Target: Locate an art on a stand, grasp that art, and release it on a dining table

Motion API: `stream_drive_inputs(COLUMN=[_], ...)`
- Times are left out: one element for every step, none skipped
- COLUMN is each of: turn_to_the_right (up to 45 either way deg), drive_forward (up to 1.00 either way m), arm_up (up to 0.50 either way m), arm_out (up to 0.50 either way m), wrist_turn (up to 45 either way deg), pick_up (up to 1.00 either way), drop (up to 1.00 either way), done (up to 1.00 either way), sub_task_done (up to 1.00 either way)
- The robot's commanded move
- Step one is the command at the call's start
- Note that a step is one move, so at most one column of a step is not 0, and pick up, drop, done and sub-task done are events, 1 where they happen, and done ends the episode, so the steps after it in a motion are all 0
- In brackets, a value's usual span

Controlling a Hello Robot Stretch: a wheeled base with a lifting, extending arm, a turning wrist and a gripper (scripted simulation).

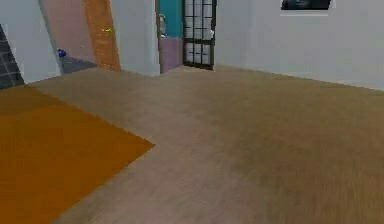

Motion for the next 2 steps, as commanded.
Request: stream_drive_inputs(turn_to_the_right=[-45.0,-39.0], drive_forward=[0.0,0.0], arm_up=[0.0,0.0], arm_out=[0.0,0.0], wrist_turn=[0.0,0.0], pick_up=[0.0,0.0], drop=[0.0,0.0], done=[0.0,0.0], sub_task_done=[0.0,0.0])
